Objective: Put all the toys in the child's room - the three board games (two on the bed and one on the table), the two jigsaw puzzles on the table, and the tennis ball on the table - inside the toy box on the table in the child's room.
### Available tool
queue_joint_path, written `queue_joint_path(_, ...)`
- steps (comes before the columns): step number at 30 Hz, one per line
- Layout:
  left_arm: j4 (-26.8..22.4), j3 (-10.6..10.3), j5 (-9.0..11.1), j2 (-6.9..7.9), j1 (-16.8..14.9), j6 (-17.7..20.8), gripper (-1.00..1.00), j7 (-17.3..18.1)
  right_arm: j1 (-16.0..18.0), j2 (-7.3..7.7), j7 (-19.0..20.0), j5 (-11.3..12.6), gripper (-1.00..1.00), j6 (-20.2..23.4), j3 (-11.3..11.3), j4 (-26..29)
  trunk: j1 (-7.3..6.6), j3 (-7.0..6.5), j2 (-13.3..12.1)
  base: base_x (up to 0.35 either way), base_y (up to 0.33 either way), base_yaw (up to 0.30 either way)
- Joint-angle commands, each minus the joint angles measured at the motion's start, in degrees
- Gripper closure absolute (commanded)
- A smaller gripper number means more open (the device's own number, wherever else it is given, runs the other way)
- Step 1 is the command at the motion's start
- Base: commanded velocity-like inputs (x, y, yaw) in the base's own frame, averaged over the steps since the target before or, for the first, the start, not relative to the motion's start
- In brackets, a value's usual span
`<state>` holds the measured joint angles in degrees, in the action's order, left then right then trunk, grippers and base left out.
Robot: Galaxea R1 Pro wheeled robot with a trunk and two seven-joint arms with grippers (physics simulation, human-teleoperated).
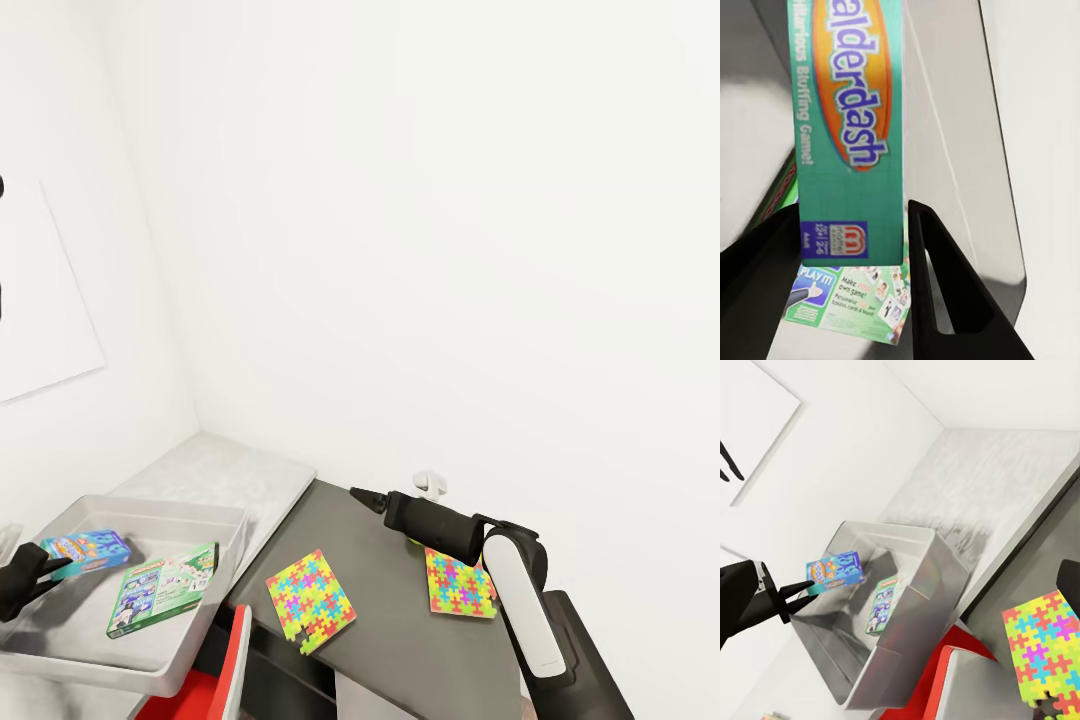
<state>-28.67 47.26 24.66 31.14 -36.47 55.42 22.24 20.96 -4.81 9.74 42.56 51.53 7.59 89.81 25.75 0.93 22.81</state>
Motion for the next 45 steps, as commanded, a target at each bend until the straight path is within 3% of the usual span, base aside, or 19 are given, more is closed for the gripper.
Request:
queue_joint_path(1, 0.0, 0.4, -0.4, -0.01, -0.1, 0.4, 1.0, 0.4, 0.0, -0.03, 0.5, -0.5, -1.0, 0.2, -0.1, 0.0, 0.03, 0.1, 0.1, 0.0, 0.0, 0.0)
queue_joint_path(10, 0.0, 1.6, -0.4, 0.01, -0.1, 0.3, 1.0, 0.4, 0.0, -0.03, 0.5, -0.5, -1.0, 0.2, -0.1, 0.0, 0.03, 0.1, 0.1, 0.0, 0.0, 0.0)
queue_joint_path(11, 0.0, 1.6, -0.4, 0.0, -0.1, 0.3, -1.0, 0.4, 0.0, -0.03, 0.5, -0.5, -1.0, 0.2, -0.1, 0.0, 0.03, 0.1, 0.1, 0.0, 0.0, 0.0)
queue_joint_path(40, 0.0, 2.0, -0.2, 0.06, -0.1, 0.6, -1.0, 0.8, 0.0, -0.03, 0.5, -0.5, -1.0, 0.2, 0.0, 0.0, 0.03, 0.1, 0.1, 0.0, 0.0, 0.0)
queue_joint_path(45, 0.0, 3.2, -0.3, 0.06, -0.1, 0.8, -1.0, 1.3, 0.0, -0.03, 0.5, -0.5, -1.0, 0.2, -0.1, 0.0, 0.03, 0.1, 0.1, 0.0, 0.0, 0.0)
